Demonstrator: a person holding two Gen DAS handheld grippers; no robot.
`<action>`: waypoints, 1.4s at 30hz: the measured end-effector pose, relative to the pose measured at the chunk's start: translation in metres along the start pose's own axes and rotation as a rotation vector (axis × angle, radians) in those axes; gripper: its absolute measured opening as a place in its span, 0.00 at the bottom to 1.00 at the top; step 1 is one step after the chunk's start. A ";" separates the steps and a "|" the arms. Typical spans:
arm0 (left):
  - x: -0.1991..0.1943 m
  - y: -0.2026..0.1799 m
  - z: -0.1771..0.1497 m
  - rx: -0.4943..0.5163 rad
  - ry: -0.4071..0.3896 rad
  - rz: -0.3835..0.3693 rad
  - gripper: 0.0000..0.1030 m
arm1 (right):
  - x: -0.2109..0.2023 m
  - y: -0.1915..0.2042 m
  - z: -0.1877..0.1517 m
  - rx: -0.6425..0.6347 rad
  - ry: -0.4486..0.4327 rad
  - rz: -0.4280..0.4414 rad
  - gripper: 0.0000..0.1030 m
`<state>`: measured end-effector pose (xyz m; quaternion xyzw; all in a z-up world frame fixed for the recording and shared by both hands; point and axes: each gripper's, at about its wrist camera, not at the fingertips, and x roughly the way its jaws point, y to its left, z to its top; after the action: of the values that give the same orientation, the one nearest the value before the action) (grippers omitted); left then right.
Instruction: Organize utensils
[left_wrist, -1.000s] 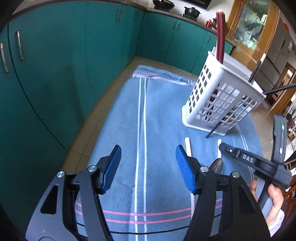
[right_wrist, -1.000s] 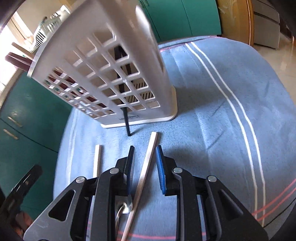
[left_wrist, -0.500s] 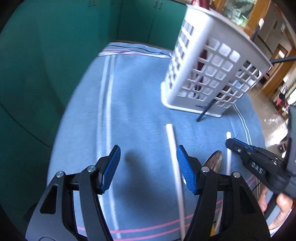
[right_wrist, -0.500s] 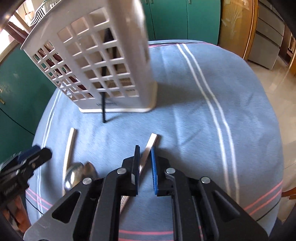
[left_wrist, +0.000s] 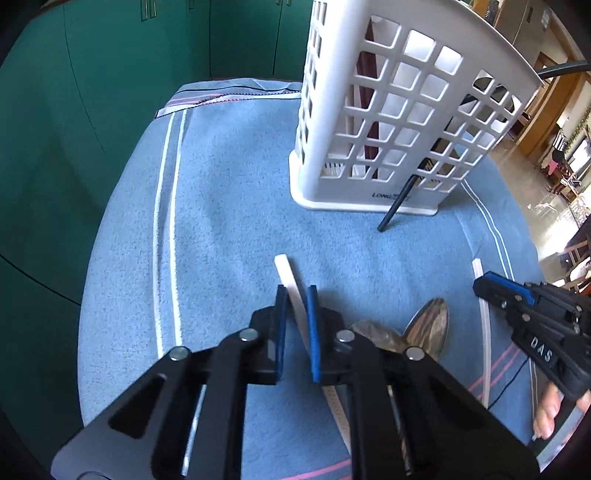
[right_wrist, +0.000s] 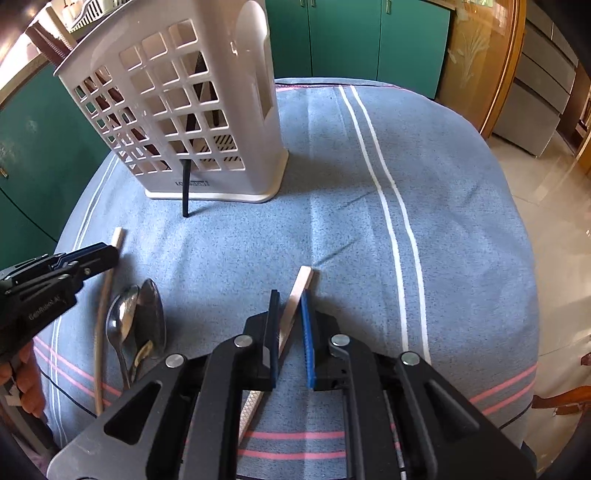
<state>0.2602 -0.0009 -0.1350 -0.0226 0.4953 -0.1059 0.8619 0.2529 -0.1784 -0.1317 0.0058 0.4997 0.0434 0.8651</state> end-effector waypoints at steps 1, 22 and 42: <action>-0.001 0.001 -0.002 0.004 0.002 -0.002 0.10 | -0.001 -0.001 0.000 -0.001 0.002 -0.004 0.11; -0.008 0.002 -0.008 0.044 0.030 0.016 0.32 | 0.000 -0.013 0.002 -0.019 0.024 -0.071 0.12; -0.008 -0.002 -0.011 0.051 0.024 0.020 0.36 | -0.006 0.012 -0.007 -0.111 0.025 0.005 0.12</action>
<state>0.2464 -0.0006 -0.1332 0.0056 0.5030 -0.1104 0.8572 0.2432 -0.1667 -0.1292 -0.0414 0.5072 0.0731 0.8577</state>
